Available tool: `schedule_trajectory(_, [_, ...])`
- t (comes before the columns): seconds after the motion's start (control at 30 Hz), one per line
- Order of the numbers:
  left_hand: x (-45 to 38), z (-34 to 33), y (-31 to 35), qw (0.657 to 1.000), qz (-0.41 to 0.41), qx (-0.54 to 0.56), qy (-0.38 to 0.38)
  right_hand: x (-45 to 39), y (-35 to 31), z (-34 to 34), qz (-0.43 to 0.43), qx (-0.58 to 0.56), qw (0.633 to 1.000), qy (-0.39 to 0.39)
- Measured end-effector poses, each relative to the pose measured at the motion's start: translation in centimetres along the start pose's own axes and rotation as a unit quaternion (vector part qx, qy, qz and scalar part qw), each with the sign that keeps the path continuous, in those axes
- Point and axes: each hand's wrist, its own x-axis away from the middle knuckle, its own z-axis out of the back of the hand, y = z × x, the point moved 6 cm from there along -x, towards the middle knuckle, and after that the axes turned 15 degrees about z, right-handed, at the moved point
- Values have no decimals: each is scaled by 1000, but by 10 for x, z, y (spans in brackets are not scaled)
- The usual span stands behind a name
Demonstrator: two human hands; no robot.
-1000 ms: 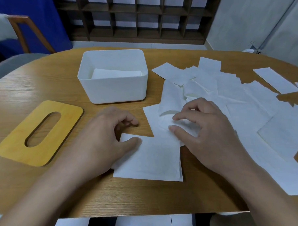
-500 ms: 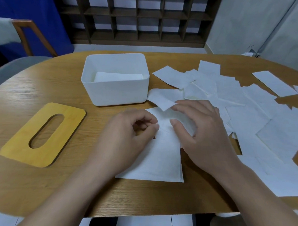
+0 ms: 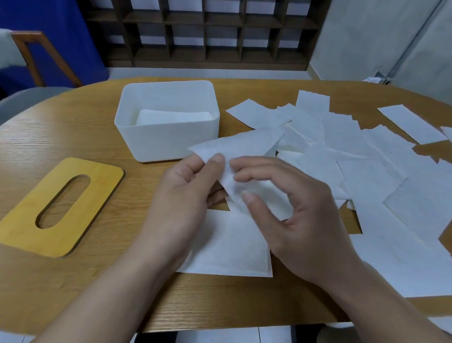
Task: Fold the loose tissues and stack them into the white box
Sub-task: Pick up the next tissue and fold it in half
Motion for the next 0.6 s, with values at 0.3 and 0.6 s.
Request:
schedule_trajectory(0.3, [7, 14, 11, 999, 32, -5, -6, -1, 18, 23, 15, 175, 984, -6])
schedule_trajectory(0.6, [11, 28, 15, 976, -58, -187, 99, 5, 28, 18, -13, 159, 987, 2])
